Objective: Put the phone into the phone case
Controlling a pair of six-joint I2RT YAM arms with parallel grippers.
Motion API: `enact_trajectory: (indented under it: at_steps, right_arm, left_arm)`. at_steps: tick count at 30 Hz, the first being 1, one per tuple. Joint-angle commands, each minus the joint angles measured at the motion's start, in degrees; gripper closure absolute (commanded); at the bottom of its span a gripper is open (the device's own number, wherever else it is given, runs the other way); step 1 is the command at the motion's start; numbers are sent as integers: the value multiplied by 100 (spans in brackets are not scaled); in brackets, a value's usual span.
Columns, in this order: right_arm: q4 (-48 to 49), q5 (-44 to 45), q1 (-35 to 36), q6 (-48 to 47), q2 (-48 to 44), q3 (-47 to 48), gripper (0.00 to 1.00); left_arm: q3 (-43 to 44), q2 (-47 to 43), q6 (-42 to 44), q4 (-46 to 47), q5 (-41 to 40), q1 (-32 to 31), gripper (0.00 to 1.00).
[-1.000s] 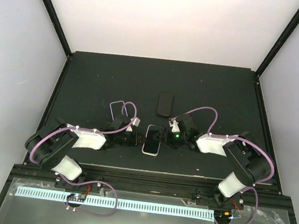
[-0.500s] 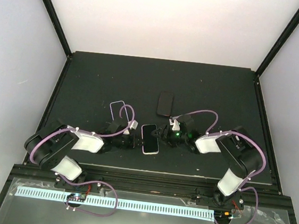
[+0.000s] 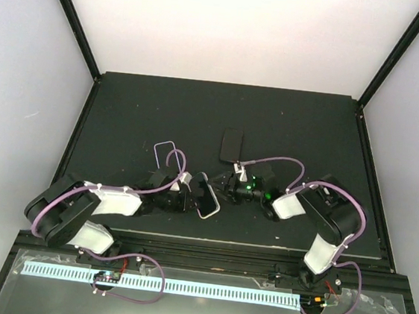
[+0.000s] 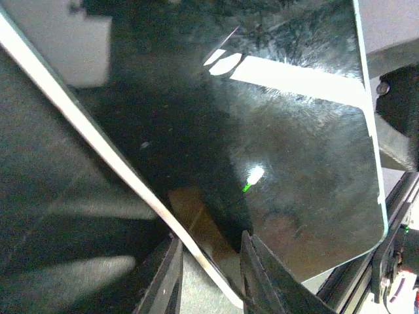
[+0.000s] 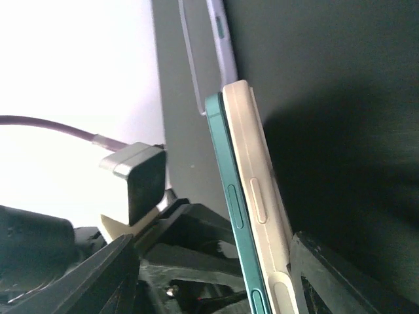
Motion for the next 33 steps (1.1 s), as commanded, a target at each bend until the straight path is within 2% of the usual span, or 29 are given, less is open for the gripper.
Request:
enact_trajectory:
  at_steps: [1, 5, 12, 19, 26, 29, 33]
  right_arm:
    - [784, -908, 383, 389, 245, 172, 36]
    - [534, -892, 467, 235, 262, 251, 36]
    - [-614, -761, 473, -429, 180, 418, 40]
    - [-1590, -525, 480, -1001, -106, 646, 55]
    - [-1927, -345, 491, -1198, -151, 677, 87]
    - [-1985, -241, 504, -1218, -192, 648, 91]
    - [-2153, -151, 535, -1336, -262, 712, 88]
  left_arm:
    - [43, -315, 377, 42, -68, -41, 73]
    - [-53, -447, 551, -262, -313, -38, 73]
    - [-125, -484, 591, -336, -381, -31, 71]
    - [-92, -530, 624, -420, -407, -34, 69]
    - [-167, -538, 585, -411, -392, -34, 67]
    - [-169, -523, 583, -431, -386, -36, 66]
    - [-186, -475, 572, -467, -418, -39, 66]
